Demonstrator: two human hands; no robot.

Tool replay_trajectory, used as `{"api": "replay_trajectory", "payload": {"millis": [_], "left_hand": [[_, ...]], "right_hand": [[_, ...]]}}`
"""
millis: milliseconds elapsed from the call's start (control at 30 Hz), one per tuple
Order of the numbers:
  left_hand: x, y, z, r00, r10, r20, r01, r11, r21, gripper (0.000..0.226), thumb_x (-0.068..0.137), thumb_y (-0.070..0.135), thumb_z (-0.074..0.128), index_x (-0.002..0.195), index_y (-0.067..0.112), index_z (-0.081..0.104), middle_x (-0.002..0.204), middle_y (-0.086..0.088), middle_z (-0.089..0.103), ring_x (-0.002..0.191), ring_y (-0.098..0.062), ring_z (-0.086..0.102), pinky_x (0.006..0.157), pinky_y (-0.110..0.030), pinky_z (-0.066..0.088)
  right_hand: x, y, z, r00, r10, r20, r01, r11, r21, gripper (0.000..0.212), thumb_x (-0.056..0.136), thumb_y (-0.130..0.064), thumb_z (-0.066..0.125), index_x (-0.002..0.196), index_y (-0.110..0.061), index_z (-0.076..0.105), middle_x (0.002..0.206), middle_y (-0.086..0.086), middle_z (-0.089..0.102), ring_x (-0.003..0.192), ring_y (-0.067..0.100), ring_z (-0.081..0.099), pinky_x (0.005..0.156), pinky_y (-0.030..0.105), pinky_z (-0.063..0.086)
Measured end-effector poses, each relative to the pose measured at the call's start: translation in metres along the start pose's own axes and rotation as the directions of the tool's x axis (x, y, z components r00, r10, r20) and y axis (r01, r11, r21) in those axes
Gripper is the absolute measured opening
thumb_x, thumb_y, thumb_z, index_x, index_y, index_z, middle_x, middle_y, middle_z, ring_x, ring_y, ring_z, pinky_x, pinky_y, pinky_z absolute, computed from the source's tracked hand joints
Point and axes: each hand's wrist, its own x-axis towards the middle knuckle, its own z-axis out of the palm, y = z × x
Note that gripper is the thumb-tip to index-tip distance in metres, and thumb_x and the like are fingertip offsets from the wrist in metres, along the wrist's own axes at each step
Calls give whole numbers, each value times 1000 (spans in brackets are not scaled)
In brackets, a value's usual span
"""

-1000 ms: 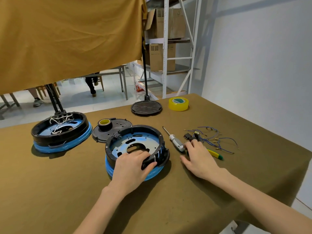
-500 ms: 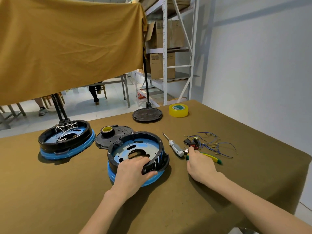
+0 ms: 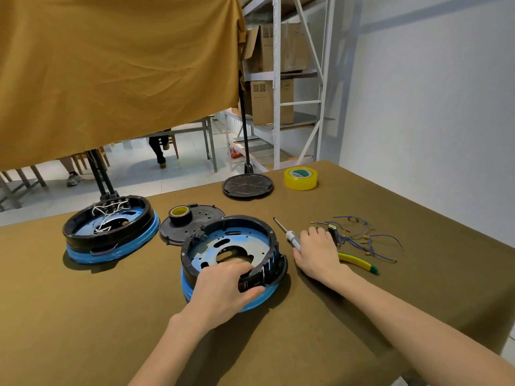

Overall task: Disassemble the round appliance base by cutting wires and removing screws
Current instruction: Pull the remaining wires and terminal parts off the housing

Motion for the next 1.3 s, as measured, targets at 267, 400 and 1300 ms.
{"api": "replay_trajectory", "payload": {"millis": [267, 400, 1300], "left_hand": [[-5, -35, -29, 970, -217, 113, 236, 953, -188, 71, 97, 71, 37, 49, 20, 49, 45, 7, 41, 48, -10, 42, 82, -34, 47], [0, -53, -33, 903, -426, -55, 428, 902, 61, 35, 98, 51, 56, 124, 29, 64, 124, 5, 59, 123, -20, 48, 107, -40, 35], [56, 20, -18, 845, -60, 531, 401, 728, -556, 37, 103, 55, 49, 136, 43, 59, 130, 27, 61, 113, 15, 53, 98, -21, 41]], "right_hand": [[-1, 6, -6, 993, 117, 8, -115, 958, 261, 43, 102, -49, 50, 120, -14, 64, 117, 6, 62, 110, 23, 55, 95, 37, 47], [7, -21, -33, 992, 112, 66, -119, 585, 802, 43, 105, -46, 47, 134, -16, 60, 124, 0, 62, 111, 14, 57, 86, 24, 44], [-49, -11, -67, 999, 41, 23, -46, 789, 613, 34, 104, -45, 47, 130, -24, 48, 103, -7, 66, 94, 11, 62, 78, 32, 52]]}}
